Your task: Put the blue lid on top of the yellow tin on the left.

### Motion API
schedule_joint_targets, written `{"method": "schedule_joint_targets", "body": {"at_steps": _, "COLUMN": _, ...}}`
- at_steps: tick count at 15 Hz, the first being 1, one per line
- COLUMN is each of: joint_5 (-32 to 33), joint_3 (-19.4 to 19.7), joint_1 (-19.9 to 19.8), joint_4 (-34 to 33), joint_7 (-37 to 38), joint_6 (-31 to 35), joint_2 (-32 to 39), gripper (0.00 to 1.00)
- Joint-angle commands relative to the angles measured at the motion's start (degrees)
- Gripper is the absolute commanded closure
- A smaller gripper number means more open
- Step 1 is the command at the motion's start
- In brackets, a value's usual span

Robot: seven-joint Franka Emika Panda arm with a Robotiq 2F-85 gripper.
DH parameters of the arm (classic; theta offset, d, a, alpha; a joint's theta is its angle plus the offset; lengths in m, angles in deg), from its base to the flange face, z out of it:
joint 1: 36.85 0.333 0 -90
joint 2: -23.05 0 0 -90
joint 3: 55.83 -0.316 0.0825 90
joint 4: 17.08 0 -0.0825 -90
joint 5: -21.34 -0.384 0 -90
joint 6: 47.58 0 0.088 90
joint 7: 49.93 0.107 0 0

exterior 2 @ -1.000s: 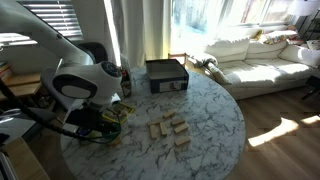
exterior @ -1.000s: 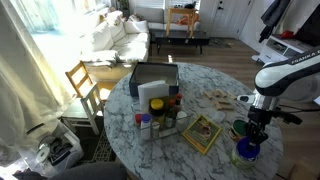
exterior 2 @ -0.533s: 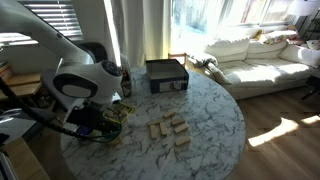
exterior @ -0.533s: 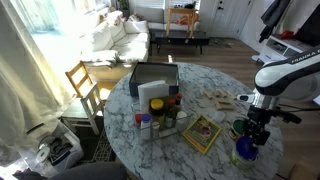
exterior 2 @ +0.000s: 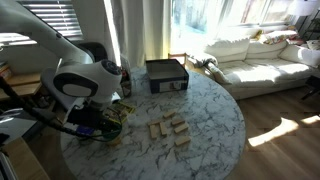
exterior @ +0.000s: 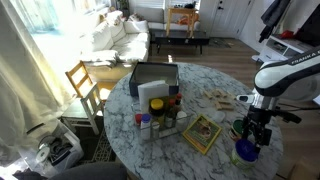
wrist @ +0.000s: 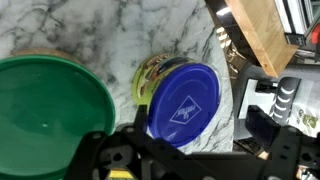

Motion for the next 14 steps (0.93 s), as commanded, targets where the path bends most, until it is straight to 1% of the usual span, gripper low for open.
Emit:
{"method": "schedule_joint_targets", "body": {"at_steps": 1, "joint_5": 1.7, "joint_3": -0.9, "joint_1": -0.8, "joint_4": -0.1, "joint_7": 0.4, "joint_6": -0.7, "joint_2": 0.6, "gripper": 0.0}}
{"method": "schedule_joint_targets", "body": {"at_steps": 14, "joint_5": 3.0, "joint_3": -1.5, "joint_1": -0.7, "joint_4": 0.5, "joint_7": 1.0, "joint_6": -0.8, "joint_2": -0.3, "gripper": 0.0}}
